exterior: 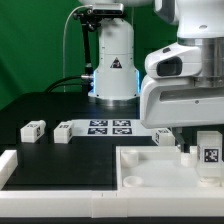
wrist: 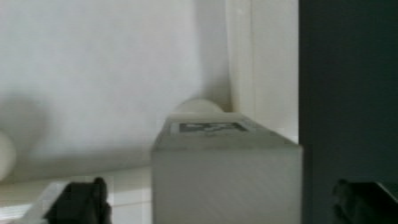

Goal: Assemble one leg

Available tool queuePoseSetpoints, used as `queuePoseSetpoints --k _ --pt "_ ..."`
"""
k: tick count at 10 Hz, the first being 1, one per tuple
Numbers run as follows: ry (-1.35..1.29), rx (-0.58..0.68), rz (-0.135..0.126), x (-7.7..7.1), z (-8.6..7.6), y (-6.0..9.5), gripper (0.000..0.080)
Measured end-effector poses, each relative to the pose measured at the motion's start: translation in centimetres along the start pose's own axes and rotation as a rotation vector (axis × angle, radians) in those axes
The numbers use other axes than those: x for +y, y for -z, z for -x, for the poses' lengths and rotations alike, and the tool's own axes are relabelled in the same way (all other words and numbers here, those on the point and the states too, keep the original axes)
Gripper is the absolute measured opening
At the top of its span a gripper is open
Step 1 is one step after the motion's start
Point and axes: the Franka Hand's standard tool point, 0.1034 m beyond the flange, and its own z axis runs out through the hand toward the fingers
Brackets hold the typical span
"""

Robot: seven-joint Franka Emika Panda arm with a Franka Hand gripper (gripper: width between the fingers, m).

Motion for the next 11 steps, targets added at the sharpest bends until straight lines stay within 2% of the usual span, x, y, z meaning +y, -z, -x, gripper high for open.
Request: queuePoseSetpoints --k 1,2,3,7,9,10,11 --pt "0.000 0.000 0.000 0.00 0.00 0.00 0.0519" --pt "0.000 0.000 0.000 0.00 0.00 -0.01 0.0384" --pt "-0.001 0.000 0.002 0.16 -0.03 -0.01 0.0291" --pt "-0.092 0.000 0.000 0.14 -0.02 -0.03 0.0291" --pt "-0.413 -0.003 -0.011 0.13 -0.05 -0.01 0.0291" --pt "-0.489 0.002 -0.011 -0.01 -0.13 0.01 0.0291" --pt "-0.677 0.007 -0.009 -0.11 -0.18 0.01 0.0291"
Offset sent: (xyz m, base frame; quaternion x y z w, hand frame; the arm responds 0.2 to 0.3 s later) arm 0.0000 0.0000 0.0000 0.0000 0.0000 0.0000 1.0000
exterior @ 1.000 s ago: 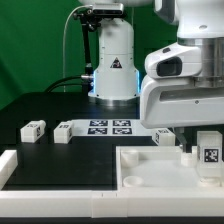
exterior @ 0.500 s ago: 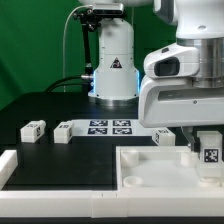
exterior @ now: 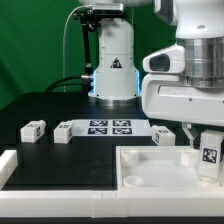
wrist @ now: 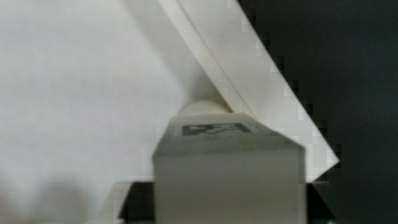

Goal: Assemble one leg

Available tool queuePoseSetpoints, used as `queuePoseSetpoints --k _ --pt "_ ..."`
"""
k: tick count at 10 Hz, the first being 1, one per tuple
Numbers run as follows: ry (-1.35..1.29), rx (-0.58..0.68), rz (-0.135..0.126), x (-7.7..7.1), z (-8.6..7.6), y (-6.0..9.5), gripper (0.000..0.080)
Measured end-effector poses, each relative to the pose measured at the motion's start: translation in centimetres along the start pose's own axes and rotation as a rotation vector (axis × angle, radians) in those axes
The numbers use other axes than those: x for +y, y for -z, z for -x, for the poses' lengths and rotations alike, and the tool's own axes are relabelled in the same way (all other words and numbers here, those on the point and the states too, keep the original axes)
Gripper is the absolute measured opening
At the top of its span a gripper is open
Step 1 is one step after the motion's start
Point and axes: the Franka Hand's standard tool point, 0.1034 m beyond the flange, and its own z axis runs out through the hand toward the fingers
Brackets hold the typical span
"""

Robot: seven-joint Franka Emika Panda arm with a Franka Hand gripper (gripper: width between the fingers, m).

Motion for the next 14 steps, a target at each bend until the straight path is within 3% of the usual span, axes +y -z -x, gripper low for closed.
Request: queuePoseSetpoints --k 6,7,8,10,14 --pt "-0.584 -0.006 -0.013 -0.06 -0.18 -0.09 0.0291" --pt "-0.628 -0.012 -0.015 -0.18 -0.04 -0.10 0.0402" --pt "-0.589 -0.012 -0.015 -0.20 -0.01 -0.11 0.0402" --pt "-0.561 -0.012 -0.016 -0.26 0.07 -0.12 0.0626" --pt "-0.040 -0.013 -0.012 -0.14 0.50 -0.47 0.0648"
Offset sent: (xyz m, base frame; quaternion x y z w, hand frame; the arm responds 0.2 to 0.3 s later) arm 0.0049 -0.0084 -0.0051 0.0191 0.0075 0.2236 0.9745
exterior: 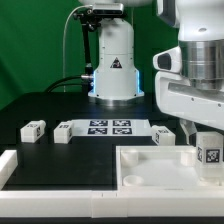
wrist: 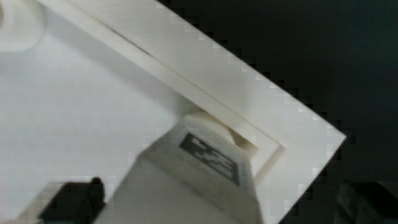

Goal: Assemble one leg

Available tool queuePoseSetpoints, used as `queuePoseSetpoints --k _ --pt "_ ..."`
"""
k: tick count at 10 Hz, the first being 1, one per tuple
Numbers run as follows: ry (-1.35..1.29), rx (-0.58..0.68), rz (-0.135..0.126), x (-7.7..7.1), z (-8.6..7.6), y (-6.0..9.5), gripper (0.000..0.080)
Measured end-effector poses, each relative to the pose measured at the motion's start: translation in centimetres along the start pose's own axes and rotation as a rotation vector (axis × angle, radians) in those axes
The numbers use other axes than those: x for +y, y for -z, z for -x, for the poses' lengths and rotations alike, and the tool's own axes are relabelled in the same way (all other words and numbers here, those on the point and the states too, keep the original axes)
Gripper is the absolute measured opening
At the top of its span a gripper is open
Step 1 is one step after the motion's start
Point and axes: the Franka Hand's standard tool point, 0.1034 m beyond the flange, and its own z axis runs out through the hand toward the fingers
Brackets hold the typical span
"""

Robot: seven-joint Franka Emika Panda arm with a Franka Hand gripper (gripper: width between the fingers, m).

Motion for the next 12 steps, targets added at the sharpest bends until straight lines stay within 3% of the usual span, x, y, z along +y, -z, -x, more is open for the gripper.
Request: queuePoseSetpoints --k 7,11,12 --pt "0.687 -0.012 0.017 1.6 0.5 -0.7 0.0649" --pt "0.700 -0.007 0.012 1.4 0.3 -0.3 0.0649" --pt "0.700 -0.007 0.012 1.4 0.3 -0.3 0.0560"
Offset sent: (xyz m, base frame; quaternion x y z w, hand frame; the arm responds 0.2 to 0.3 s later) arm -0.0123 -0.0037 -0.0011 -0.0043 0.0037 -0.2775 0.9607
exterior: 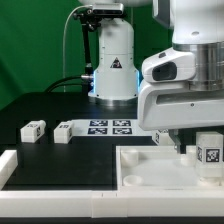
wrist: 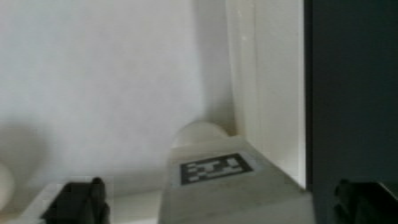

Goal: Assemble one leg

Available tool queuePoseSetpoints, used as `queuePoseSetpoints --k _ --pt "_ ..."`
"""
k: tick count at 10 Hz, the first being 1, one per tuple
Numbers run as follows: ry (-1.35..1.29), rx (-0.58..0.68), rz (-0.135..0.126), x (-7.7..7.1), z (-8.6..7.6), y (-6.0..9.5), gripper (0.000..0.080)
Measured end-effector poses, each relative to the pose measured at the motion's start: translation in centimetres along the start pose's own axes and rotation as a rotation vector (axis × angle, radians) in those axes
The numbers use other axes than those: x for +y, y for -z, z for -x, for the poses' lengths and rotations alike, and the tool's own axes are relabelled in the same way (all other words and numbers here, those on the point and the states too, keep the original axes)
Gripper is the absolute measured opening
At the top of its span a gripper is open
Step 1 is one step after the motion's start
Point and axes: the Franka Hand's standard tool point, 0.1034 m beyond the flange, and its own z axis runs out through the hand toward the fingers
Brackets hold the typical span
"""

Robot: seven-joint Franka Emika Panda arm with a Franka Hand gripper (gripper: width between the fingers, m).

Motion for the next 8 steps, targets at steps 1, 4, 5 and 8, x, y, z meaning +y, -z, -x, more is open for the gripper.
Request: queuePoseSetpoints --k 1,4,5,8 --pt "0.000 0.000 0.000 0.01 0.01 -0.01 0.0377" --pt "-0.052 0.000 -0.001 -0.01 0.01 -0.03 0.0290" --pt "-0.048 0.000 -0.001 0.00 0.01 -0.03 0.0290" --pt "-0.425 0.000 -0.016 -0.05 -0.21 -0.04 0.0290"
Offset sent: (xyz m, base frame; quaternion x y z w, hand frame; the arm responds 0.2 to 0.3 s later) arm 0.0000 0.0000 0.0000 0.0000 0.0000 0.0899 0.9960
